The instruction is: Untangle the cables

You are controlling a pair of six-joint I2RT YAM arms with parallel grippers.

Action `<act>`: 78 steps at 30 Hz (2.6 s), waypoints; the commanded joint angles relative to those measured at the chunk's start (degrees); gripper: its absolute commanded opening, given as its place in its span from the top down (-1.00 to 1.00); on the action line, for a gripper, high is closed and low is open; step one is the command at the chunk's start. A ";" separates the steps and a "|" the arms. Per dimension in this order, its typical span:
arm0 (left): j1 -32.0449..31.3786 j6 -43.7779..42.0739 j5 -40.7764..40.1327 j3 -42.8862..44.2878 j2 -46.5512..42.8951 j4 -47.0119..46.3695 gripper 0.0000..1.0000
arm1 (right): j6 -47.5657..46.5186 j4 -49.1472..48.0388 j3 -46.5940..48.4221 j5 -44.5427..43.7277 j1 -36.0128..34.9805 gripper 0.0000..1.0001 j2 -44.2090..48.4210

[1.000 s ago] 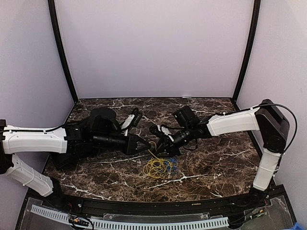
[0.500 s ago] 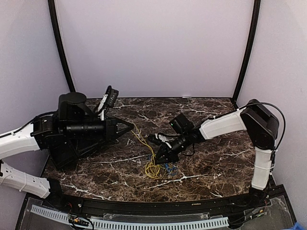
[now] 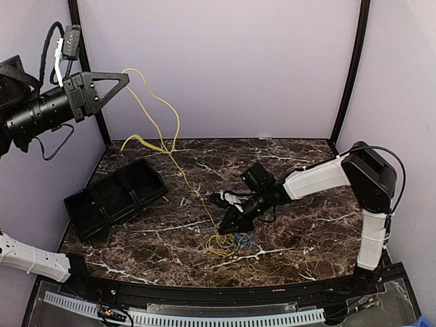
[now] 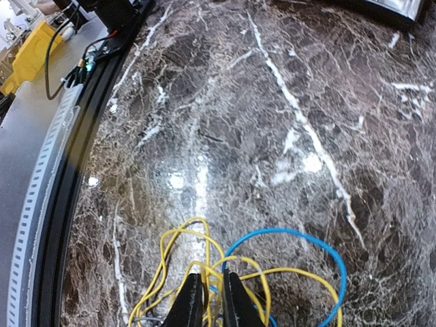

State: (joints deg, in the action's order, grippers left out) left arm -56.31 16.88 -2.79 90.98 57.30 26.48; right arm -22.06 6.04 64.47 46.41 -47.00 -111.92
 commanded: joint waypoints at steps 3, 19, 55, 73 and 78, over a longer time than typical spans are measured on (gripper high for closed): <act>-0.13 -3.02 -5.61 -1.52 -2.74 -2.45 1.00 | -1.07 3.72 -1.14 -6.57 1.33 0.75 -0.06; -0.19 -6.33 -13.81 0.98 -2.73 2.26 1.00 | -4.03 7.47 -1.19 -7.56 7.49 0.63 7.26; 0.06 -9.95 -56.49 -3.99 -3.83 11.78 1.00 | -3.85 11.22 -25.63 -6.87 32.22 -0.06 57.87; 7.48 -32.92 -46.91 -6.33 3.20 -13.10 1.00 | -6.75 9.95 -28.14 -9.98 32.93 -0.11 59.90; 17.41 -30.43 -32.88 -4.67 7.74 -7.11 1.00 | -6.96 9.85 -28.27 -10.11 33.26 -0.12 60.26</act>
State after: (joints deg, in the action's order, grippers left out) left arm -43.66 -14.28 -48.05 85.10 62.98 16.80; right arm -28.47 18.00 37.06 36.51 -14.31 -52.77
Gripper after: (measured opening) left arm 0.021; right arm 0.556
